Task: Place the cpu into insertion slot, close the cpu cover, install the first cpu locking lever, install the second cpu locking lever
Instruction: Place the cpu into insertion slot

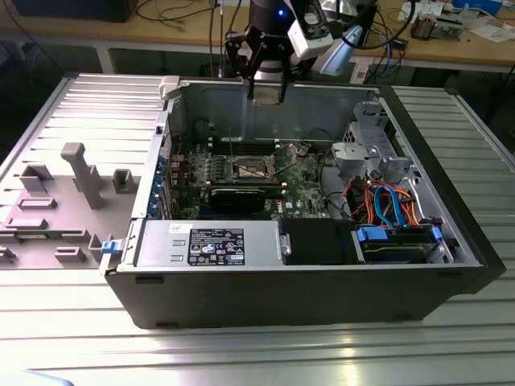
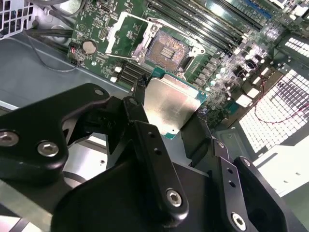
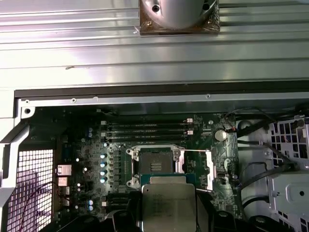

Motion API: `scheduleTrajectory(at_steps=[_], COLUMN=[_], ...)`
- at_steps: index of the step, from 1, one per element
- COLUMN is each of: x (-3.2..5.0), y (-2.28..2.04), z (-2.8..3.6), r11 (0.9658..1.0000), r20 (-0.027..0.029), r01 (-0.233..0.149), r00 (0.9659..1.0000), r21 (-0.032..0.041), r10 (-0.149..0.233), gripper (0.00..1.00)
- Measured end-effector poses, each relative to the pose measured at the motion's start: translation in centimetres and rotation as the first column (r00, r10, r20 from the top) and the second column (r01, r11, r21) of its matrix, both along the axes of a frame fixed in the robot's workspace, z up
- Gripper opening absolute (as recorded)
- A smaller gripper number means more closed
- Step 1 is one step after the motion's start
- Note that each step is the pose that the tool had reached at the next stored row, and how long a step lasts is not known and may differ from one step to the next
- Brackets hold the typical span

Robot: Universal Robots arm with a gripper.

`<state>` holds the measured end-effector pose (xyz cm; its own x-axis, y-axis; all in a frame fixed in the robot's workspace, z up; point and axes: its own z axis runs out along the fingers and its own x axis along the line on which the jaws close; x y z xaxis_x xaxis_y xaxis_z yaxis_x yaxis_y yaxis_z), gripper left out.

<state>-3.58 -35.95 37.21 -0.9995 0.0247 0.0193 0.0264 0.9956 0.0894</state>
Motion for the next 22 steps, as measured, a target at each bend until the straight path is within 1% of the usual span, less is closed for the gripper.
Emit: scheduleTrajectory(at_steps=[2,4,6,8,11,12,15,22], x=[0.0,0.0,0.0,0.01,0.0,0.0,0.0,0.0], y=[-0.11,-0.12,-0.13,-0.14,-0.13,-0.13,-0.13,-0.13], z=[0.0,-0.01,-0.01,-0.03,-0.21,-0.25,-0.27,-0.28], r11=[1.0,1.0,0.9999,0.9995,0.9955,0.9943,0.9929,0.9927], r20=[0.0001,0.0001,0.0,-0.0001,0.0,0.0001,0.0001,0.0002], r01=[0.0,0.001,0.013,0.033,0.095,0.106,0.119,0.12], r00=[1.0,1.0,0.9999,0.9995,0.9955,0.9943,0.9929,0.9927], r21=[0.0001,0.0,-0.0002,-0.0004,-0.001,-0.0011,-0.0017,-0.0024], r10=[0.0,-0.001,-0.013,-0.033,-0.095,-0.106,-0.119,-0.12], gripper=[0.55,0.55,0.55,0.55,0.55,0.55,0.55,0.55])
